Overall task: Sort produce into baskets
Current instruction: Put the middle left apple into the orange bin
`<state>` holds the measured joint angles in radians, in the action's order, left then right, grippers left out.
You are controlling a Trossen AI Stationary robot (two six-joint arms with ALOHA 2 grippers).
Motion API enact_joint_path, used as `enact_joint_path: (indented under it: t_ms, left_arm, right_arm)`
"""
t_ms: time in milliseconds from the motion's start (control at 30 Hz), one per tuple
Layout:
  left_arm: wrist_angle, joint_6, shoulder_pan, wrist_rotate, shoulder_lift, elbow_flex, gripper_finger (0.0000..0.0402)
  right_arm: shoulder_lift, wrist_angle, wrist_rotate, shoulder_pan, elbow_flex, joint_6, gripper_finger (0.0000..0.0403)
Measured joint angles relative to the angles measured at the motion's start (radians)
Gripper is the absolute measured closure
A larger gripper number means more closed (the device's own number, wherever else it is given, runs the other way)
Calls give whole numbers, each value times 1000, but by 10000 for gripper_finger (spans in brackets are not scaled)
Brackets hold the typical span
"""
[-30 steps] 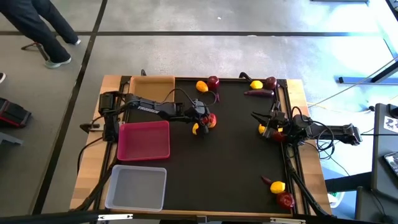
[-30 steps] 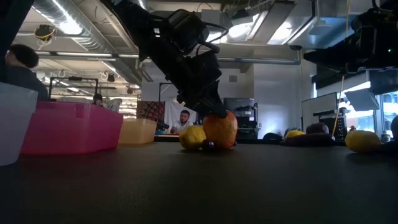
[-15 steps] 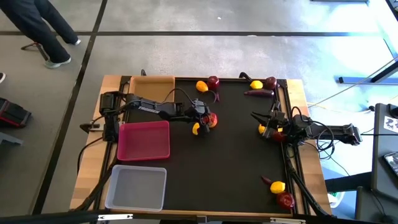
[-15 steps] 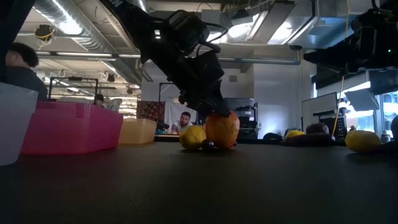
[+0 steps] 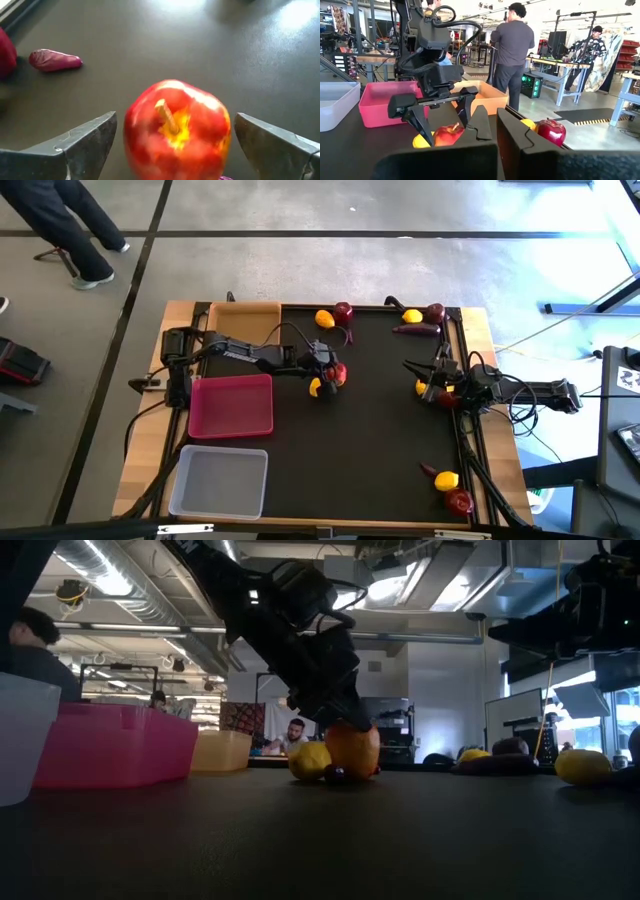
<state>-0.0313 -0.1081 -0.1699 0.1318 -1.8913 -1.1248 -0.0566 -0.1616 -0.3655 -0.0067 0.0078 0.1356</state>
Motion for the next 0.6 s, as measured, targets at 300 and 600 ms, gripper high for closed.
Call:
enact_joint_path:
  t_ms: [300, 600]
  left_arm:
    - [-5, -19, 1, 14, -14, 0, 4]
    - [-3, -19, -3, 7, -16, -2, 4]
  right_arm:
    - [0, 2, 0, 0, 0, 0, 402]
    - [0, 3, 0, 0, 0, 0, 402]
